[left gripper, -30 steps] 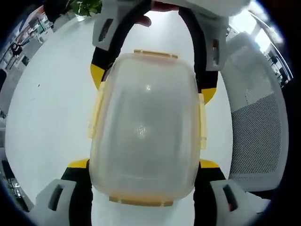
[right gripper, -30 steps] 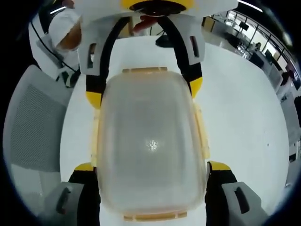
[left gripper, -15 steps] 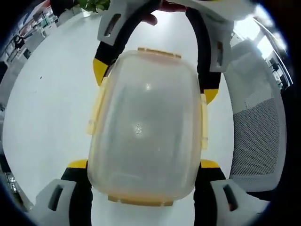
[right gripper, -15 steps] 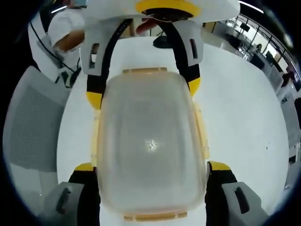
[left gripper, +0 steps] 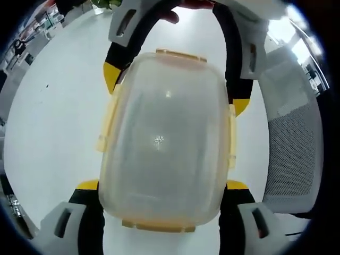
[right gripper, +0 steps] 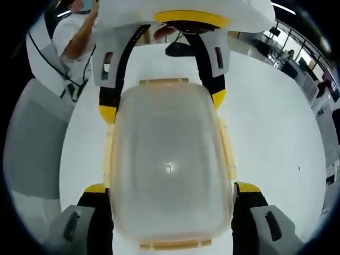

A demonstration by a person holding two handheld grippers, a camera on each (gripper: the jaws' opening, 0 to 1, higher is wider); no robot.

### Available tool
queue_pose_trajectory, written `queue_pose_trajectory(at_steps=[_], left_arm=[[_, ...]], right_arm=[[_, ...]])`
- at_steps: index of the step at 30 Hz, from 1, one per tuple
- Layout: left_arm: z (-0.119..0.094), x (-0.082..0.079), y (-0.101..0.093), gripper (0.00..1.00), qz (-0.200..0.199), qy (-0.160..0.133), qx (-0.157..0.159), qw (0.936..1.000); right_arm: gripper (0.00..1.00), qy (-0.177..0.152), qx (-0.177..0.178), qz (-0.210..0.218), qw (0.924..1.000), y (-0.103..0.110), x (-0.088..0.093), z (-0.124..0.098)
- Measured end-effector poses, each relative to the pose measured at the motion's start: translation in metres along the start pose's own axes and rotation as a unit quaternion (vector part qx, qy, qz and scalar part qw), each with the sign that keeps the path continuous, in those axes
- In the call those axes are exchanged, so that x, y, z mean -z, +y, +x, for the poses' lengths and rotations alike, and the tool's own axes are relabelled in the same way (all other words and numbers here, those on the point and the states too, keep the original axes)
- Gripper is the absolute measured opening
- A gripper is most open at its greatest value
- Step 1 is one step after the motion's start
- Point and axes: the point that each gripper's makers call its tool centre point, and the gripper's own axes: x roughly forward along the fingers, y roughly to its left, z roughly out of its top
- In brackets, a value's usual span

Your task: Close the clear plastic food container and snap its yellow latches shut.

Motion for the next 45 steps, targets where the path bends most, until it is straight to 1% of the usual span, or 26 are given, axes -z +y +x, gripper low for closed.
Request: queue_pose_trajectory(at_steps=[6,15,36,45], left_arm=[[0.0,-0.001,0.009,0.91,-0.002,-0.001,0.001,1.0],[0.0,-0.004,0.018,0.91,0.002,0.001,0.002,1.0],[0.0,-0.008,0.033,0.92,0.009,-0.002,0.001,1.0],[0.0,-0.009,0.037,0.92,0.009,-0.002,0.0,1.0]], right_arm=[[0.94,-0.007,-0.001,-0.002,1.0,-0.011,-0.001,0.001],[0.95,-0.013,0.001,0.002,0.9999,-0.02,-0.002,0.001],[0.95,-0.012,0.004,0.008,0.9999,-0.035,-0.001,0.001],[0.95,-0.011,0.004,0.009,0.9999,-0.039,-0.001,0.001]])
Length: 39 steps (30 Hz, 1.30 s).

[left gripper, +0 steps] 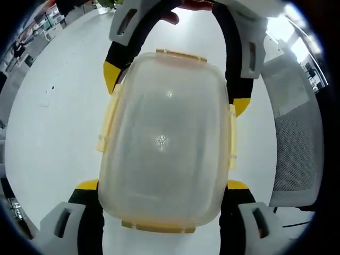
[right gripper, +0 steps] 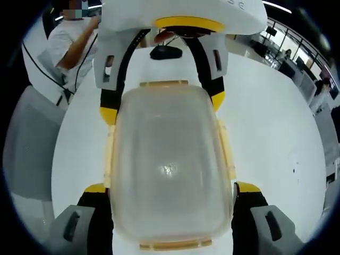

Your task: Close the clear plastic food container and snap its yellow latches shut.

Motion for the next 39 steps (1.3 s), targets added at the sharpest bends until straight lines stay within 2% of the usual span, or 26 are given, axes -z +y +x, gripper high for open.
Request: queue_pose_trajectory(at_steps=[12,13,15,16,20,39], left_arm=[[-0.001,0.0,0.0,0.92,0.0,0.005,0.001,1.0],[-0.001,0.0,0.0,0.92,-0.001,0.004,0.001,1.0],[-0.001,0.0,0.0,0.92,-0.006,0.003,0.001,1.0],[0.0,0.0,0.0,0.92,-0.004,0.003,0.001,1.0],[0.0,0.0,0.001,0.92,-0.005,0.006,0.001,1.0],[0.001,0.0,0.003,0.93,-0.006,0.01,-0.002,0.9999]], right_arm=[[0.95,0.007,0.002,0.001,1.0,0.0,0.0,0.0],[0.96,0.014,0.011,-0.011,0.9998,-0.001,0.002,0.001],[0.97,0.047,0.026,-0.064,0.9965,-0.003,0.011,0.002],[0.97,0.03,0.019,-0.026,0.999,0.0,0.005,0.004],[0.97,0.014,0.014,-0.025,0.9995,-0.001,0.004,0.002],[0.97,0.014,0.009,-0.027,0.9995,-0.003,0.004,0.001]])
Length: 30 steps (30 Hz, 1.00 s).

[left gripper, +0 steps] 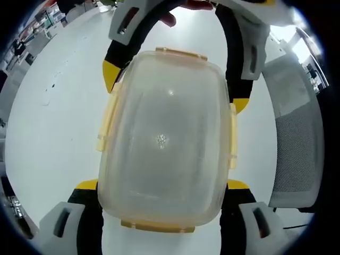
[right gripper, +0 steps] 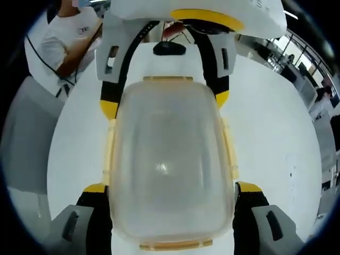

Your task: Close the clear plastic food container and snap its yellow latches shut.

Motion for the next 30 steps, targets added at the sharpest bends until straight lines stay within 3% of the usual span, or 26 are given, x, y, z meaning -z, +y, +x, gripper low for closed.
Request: queue_pose_trajectory(at_steps=[6,16,22,30], left_arm=[[-0.001,0.001,-0.002,0.93,0.002,0.003,0.0,1.0],[-0.003,-0.001,-0.002,0.93,-0.002,-0.003,0.001,1.0],[-0.006,0.003,-0.002,0.96,0.0,-0.004,0.001,1.0],[-0.009,0.003,-0.001,0.95,-0.007,-0.013,-0.003,0.9999]], right_arm=[[0.94,-0.011,-0.012,0.02,0.9997,0.001,-0.002,-0.005],[0.94,-0.008,-0.007,0.007,0.9999,0.001,0.002,-0.007],[0.95,-0.021,-0.004,0.019,0.9996,-0.003,-0.001,-0.013],[0.96,-0.014,0.002,0.025,0.9996,-0.003,0.005,-0.017]])
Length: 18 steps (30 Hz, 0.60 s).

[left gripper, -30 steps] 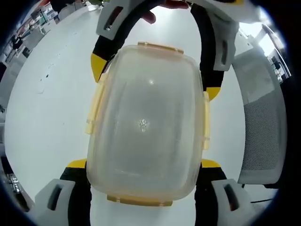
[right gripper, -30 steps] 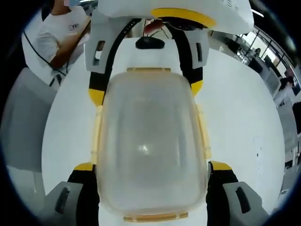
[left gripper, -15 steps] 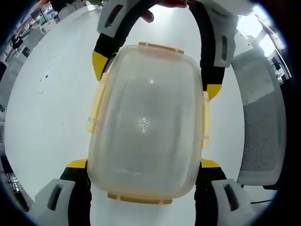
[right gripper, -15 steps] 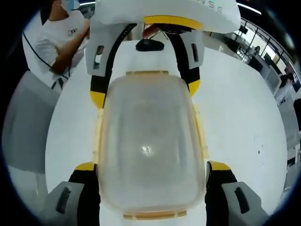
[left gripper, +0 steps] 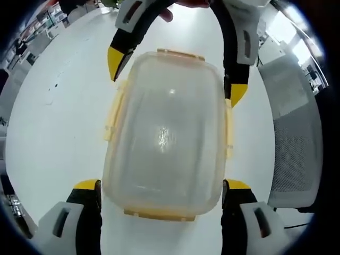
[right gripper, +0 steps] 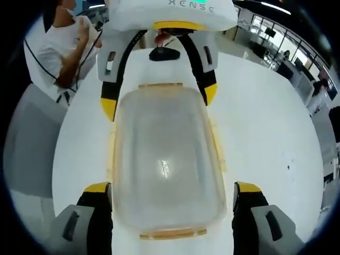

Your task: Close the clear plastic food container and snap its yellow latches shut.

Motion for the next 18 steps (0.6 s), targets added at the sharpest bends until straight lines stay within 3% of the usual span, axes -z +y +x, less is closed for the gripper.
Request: queue_pose_trajectory(at_steps=[18], left_arm=[[-0.01,0.015,-0.002,0.92,-0.041,-0.023,-0.01,0.9989]], right_arm=[[0.92,-0.015,0.018,0.019,0.9995,-0.001,0.003,-0.011]])
